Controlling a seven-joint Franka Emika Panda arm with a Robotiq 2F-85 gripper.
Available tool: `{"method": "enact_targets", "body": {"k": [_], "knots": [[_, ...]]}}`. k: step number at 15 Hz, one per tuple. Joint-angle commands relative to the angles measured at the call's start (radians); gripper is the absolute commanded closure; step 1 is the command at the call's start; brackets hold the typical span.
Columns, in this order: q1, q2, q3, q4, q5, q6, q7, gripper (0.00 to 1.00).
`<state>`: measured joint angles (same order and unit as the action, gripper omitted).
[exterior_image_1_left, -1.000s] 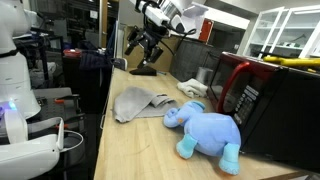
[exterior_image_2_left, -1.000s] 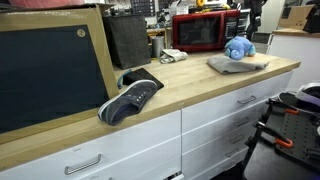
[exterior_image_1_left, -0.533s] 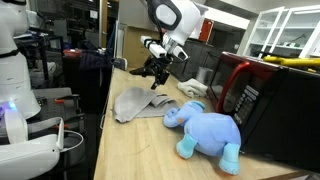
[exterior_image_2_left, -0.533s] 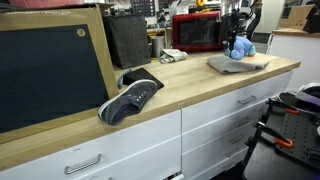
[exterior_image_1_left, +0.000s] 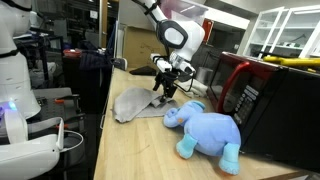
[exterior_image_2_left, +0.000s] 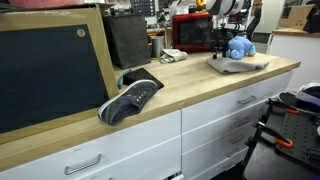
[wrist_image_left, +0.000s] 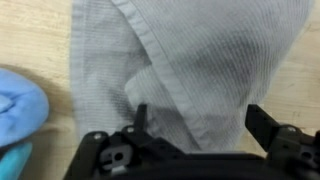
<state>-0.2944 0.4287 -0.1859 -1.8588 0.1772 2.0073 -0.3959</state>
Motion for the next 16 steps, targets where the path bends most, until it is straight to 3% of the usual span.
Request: {"method": "enact_targets", "body": {"k": [1, 11, 12, 13, 16], "knots": [[-0.040, 0.030, 0.009, 0.092, 0.000, -0.028, 0.026, 0.00], [-0.058, 0.041, 0.007, 0.106, -0.032, -0.130, 0.038, 0.00], [-0.058, 0.045, 0.008, 0.106, -0.032, -0.130, 0.036, 0.07], [-0.052, 0.044, 0.012, 0.098, -0.030, -0.126, 0.040, 0.26], [-0.053, 0.055, 0.020, 0.097, -0.026, -0.123, 0.035, 0.51]]}}
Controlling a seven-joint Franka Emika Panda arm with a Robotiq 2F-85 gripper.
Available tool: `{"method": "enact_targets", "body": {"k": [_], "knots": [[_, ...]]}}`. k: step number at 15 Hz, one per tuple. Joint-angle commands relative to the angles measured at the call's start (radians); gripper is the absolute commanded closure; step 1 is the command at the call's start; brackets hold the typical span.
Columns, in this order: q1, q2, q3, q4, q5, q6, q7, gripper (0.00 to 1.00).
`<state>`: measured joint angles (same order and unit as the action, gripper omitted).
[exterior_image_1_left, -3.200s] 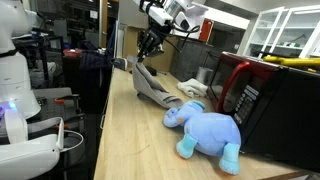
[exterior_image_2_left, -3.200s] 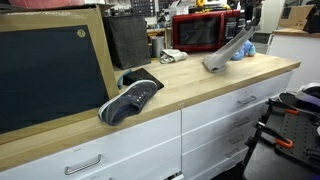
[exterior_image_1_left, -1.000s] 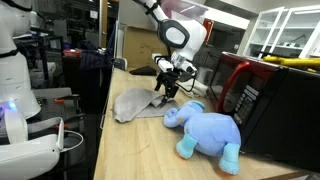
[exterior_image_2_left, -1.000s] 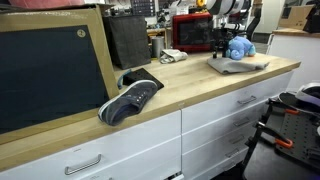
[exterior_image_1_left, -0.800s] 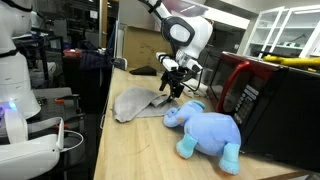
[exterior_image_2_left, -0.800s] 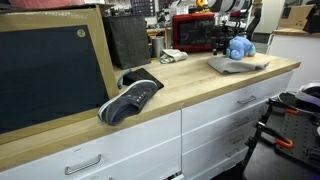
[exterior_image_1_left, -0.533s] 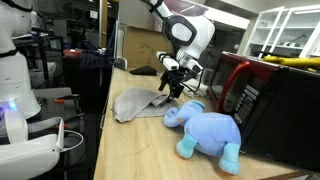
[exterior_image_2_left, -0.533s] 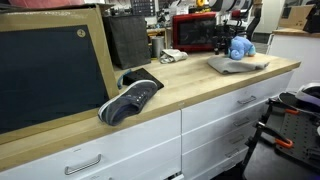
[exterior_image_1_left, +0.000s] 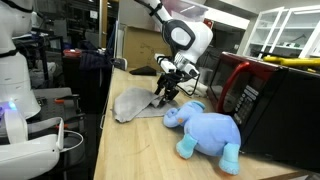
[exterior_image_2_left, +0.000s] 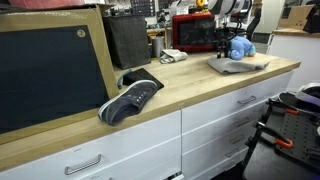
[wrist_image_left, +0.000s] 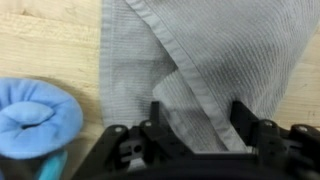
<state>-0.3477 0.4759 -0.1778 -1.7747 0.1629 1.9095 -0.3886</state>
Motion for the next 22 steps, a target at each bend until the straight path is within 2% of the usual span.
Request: {"method": "enact_targets", "body": {"k": [1, 5, 7, 11, 22], "knots": [[0.000, 0.010, 0.016, 0.013, -0.009, -0.028, 0.027, 0.58], [0.000, 0.007, 0.024, 0.016, -0.008, -0.051, 0.024, 0.88], [0.000, -0.001, 0.025, 0.029, -0.005, -0.082, 0.029, 0.99], [0.017, -0.007, 0.026, 0.093, 0.005, -0.177, 0.092, 0.99], [0.188, 0.041, 0.026, 0.277, -0.010, -0.389, 0.679, 0.99]]}}
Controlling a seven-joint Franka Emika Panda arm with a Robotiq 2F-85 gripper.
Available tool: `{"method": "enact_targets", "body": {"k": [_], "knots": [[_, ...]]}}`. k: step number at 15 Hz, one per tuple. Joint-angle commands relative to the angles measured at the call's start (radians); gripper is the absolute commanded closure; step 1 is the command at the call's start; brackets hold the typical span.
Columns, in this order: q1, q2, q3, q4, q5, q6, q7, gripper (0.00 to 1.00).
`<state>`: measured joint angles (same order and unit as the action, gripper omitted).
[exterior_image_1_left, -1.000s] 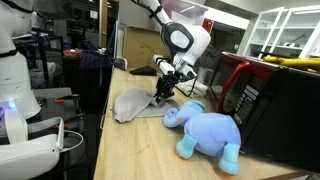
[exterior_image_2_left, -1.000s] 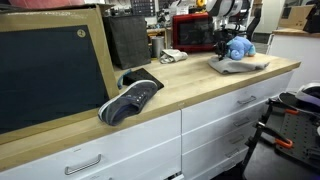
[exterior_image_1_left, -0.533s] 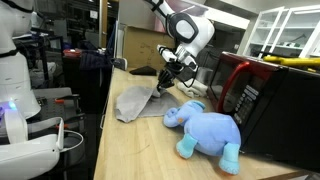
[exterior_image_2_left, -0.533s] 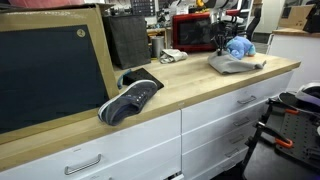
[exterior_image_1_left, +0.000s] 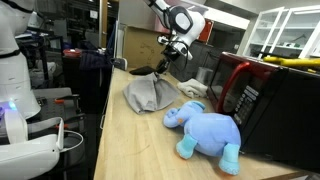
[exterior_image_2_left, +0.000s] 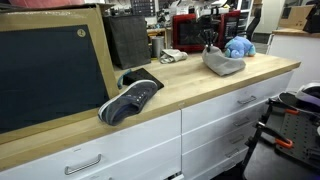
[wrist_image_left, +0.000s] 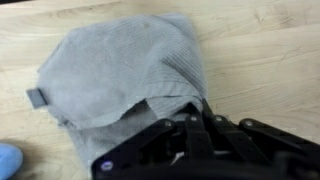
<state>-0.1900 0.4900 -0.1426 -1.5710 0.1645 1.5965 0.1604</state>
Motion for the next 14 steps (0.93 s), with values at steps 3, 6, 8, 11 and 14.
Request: {"method": "enact_targets", "body": {"k": [3, 6, 8, 11, 14], "knots": [[0.059, 0.065, -0.012, 0.154, 0.003, -0.186, 0.296, 0.99], [0.074, 0.111, -0.005, 0.237, 0.040, -0.247, 0.409, 0.99], [0.081, 0.152, -0.001, 0.295, 0.072, -0.234, 0.463, 0.99], [0.082, 0.215, 0.010, 0.391, 0.120, -0.229, 0.534, 0.99], [0.086, 0.260, 0.030, 0.466, 0.168, -0.212, 0.588, 0.99]]}}
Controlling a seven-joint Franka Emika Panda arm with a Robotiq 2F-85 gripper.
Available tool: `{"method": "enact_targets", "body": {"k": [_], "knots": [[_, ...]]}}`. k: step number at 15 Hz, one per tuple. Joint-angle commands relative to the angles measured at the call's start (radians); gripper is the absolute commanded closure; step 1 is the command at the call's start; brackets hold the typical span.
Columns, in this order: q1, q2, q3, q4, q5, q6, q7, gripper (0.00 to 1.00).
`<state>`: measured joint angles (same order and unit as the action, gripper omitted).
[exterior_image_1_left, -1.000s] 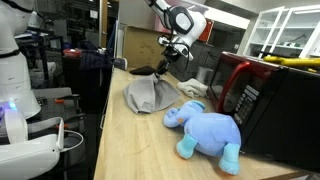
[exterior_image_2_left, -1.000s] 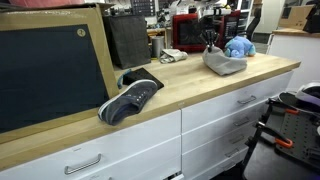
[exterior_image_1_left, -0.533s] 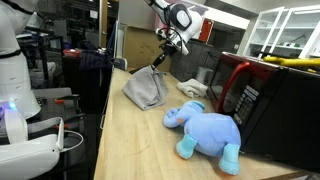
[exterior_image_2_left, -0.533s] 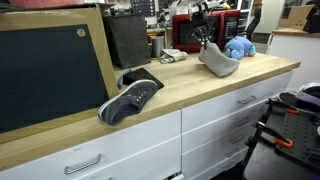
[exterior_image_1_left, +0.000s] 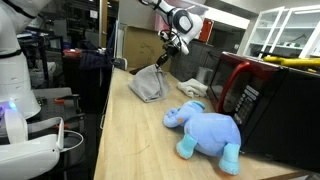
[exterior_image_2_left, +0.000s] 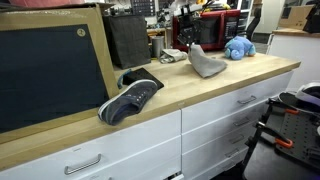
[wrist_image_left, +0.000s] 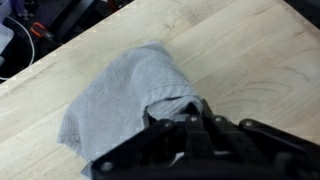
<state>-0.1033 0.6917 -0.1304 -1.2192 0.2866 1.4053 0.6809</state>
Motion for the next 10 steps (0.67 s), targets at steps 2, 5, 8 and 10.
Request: {"method": "enact_targets", "body": {"k": [2, 5, 8, 10], "knots": [[0.002, 0.079, 0.037, 0.153, 0.070, 0.003, 0.086, 0.99], [0.005, 0.101, 0.064, 0.200, 0.066, 0.047, 0.035, 0.70], [-0.008, 0.082, 0.071, 0.193, 0.043, 0.125, -0.071, 0.55], [-0.029, 0.056, 0.069, 0.158, 0.047, 0.199, -0.176, 0.39]]}}
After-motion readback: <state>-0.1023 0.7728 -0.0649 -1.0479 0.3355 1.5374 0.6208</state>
